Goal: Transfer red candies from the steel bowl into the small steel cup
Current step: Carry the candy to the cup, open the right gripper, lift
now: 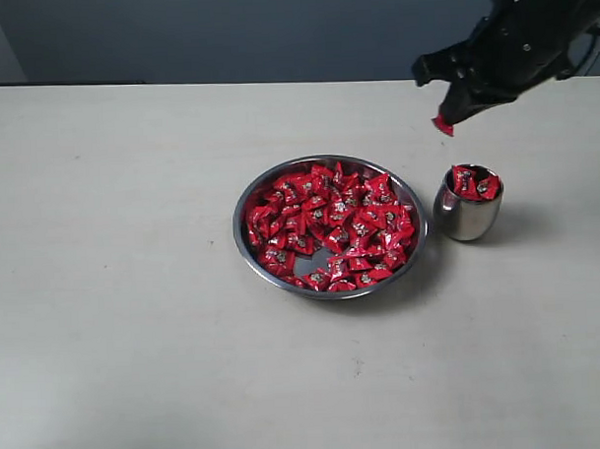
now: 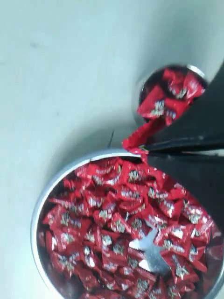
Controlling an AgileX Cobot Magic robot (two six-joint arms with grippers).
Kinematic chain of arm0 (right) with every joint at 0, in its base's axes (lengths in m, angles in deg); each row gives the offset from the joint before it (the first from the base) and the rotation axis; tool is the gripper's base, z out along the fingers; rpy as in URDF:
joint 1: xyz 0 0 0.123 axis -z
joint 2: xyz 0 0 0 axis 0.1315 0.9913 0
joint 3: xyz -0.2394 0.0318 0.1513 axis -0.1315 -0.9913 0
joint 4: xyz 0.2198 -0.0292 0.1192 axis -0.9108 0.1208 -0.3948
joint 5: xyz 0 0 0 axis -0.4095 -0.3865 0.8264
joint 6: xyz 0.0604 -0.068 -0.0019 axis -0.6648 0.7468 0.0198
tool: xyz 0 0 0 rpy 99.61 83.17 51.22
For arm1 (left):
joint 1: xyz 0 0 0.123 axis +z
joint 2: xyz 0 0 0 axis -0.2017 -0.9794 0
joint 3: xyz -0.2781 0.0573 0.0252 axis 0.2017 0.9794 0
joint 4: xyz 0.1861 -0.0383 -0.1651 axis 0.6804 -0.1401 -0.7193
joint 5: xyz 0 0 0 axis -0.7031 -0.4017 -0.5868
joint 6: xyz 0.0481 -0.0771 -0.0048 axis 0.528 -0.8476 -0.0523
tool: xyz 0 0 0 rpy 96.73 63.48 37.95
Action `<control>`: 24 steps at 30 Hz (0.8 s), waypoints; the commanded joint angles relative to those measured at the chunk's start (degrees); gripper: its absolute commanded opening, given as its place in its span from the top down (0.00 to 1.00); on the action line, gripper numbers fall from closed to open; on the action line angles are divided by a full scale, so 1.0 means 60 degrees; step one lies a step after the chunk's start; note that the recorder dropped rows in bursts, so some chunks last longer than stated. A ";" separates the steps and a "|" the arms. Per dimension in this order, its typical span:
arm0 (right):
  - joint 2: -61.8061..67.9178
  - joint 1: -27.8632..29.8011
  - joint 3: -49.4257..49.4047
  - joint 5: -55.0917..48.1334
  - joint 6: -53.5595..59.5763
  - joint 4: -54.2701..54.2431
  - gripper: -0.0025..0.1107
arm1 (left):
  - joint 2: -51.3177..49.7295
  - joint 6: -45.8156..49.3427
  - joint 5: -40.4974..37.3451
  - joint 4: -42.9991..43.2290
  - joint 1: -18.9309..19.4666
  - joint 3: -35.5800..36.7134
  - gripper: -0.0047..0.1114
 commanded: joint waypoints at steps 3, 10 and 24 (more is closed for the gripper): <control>-0.0110 0.1066 -0.0751 -0.0016 0.0284 0.0107 0.98 | 0.0046 -0.0016 0.0042 0.0019 0.0020 -0.0079 0.96; -0.0026 0.1131 -0.1545 0.0594 0.0792 -0.0510 0.98 | 0.0046 -0.0016 0.0042 0.0019 0.0020 -0.0079 0.96; 0.0731 0.1131 -0.1727 0.0771 0.1418 -0.1184 0.96 | 0.0046 -0.0016 0.0042 0.0019 0.0020 -0.0079 0.96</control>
